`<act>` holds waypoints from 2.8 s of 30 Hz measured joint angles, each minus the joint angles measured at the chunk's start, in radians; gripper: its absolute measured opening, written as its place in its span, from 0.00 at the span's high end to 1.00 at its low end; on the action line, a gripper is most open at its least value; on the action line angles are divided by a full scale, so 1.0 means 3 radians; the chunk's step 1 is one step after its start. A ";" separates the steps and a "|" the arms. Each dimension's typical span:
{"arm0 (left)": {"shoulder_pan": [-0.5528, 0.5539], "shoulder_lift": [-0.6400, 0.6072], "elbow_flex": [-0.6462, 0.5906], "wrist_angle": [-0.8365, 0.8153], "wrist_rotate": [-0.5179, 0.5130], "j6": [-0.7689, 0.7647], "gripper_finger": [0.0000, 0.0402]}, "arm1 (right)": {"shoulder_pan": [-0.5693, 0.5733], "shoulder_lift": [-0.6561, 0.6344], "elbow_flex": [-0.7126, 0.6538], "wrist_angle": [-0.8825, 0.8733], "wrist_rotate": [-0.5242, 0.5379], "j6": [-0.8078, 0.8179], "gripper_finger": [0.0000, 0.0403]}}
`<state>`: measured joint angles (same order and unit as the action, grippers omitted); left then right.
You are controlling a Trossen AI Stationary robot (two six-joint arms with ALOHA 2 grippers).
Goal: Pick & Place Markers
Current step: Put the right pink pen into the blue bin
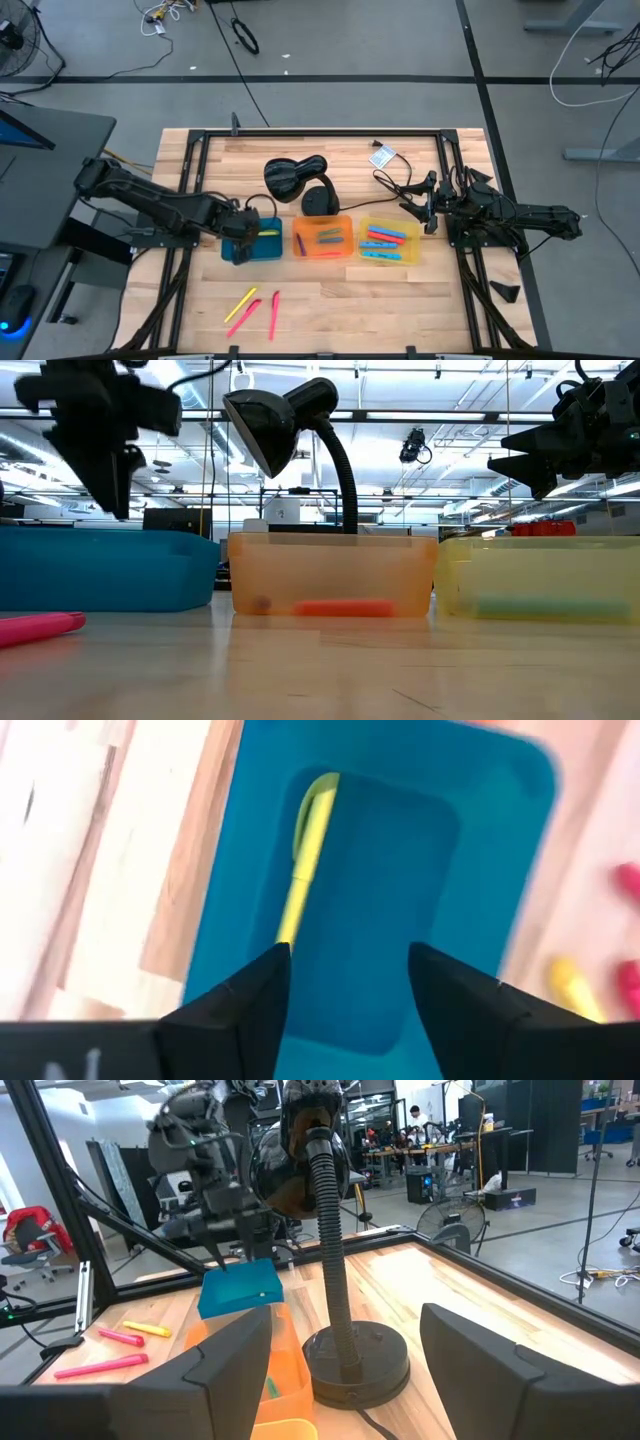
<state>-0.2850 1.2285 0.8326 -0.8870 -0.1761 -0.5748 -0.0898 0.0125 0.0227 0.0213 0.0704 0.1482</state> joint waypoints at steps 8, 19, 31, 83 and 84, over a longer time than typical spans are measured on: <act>-0.0282 0.0000 0.0342 -0.0245 -0.0041 -0.1133 0.52 | -0.0001 0.0000 0.0000 0.0000 0.0000 0.0001 0.36; -0.0398 0.0000 0.0413 -0.0444 0.0158 -0.2774 0.53 | -0.0001 0.0000 0.0000 0.0000 0.0001 0.0001 0.36; -0.0281 0.0000 0.0413 -0.0440 0.0358 -0.3502 0.53 | -0.0001 0.0000 0.0000 0.0000 0.0001 0.0000 0.36; -0.1337 0.2563 0.2361 -0.0079 0.0379 -0.5207 0.64 | -0.0001 0.0001 0.0000 0.0000 0.0001 0.0001 0.36; -0.1342 0.2576 0.2361 -0.0073 0.0392 -0.5207 0.64 | -0.0001 0.0001 0.0000 0.0000 0.0000 0.0000 0.36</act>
<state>-0.6877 2.0013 1.5410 -0.9089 -0.0584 -2.1368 -0.0900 0.0128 0.0227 0.0214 0.0705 0.1483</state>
